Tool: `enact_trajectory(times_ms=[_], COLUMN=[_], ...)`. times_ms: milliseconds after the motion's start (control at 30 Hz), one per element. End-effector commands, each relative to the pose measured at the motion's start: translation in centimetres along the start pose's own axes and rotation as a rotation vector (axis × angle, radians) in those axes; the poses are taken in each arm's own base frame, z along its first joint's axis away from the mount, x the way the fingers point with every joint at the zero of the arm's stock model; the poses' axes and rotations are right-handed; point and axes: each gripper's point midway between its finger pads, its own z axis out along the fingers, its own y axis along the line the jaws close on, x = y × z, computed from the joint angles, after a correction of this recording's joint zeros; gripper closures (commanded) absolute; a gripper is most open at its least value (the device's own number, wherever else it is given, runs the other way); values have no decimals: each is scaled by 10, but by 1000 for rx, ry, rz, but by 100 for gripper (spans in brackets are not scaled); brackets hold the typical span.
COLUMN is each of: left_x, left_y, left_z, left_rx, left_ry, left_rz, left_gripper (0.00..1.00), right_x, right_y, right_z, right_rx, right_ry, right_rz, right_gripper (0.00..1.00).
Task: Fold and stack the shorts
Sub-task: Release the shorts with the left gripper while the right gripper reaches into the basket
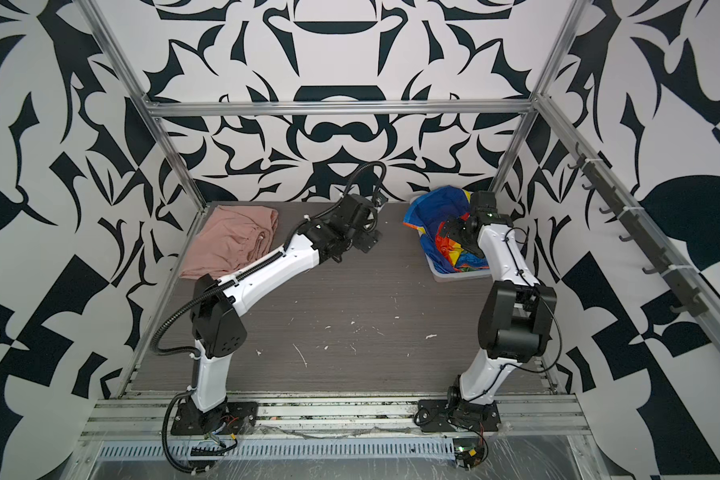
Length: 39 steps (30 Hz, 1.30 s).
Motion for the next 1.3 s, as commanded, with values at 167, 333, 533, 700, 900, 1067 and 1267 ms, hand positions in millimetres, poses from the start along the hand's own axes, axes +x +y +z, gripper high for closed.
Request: enact_trajectory(times_ms=[167, 333, 533, 700, 900, 1067, 1267], left_x=[3, 12, 20, 28, 41, 53, 71], left_y=[-19, -25, -29, -25, -4, 29, 70], left_z=[1, -5, -11, -15, -15, -15, -24], left_rx=[175, 208, 247, 256, 290, 344, 347], left_ry=[71, 91, 133, 159, 178, 190, 167], left_rz=[-178, -215, -286, -345, -480, -694, -876], left_gripper=[0, 0, 0, 0, 0, 0, 0], right_x=[-23, -23, -26, -33, -58, -68, -50], right_y=[-13, -18, -13, 1, 27, 84, 204], right_z=[33, 55, 63, 44, -22, -87, -197], right_rx=[43, 68, 46, -13, -78, -227, -506], right_ry=[-11, 19, 29, 2, -119, -210, -329], right_rz=[7, 3, 0, 23, -10, -77, -309], right_gripper=[18, 34, 90, 100, 100, 100, 100])
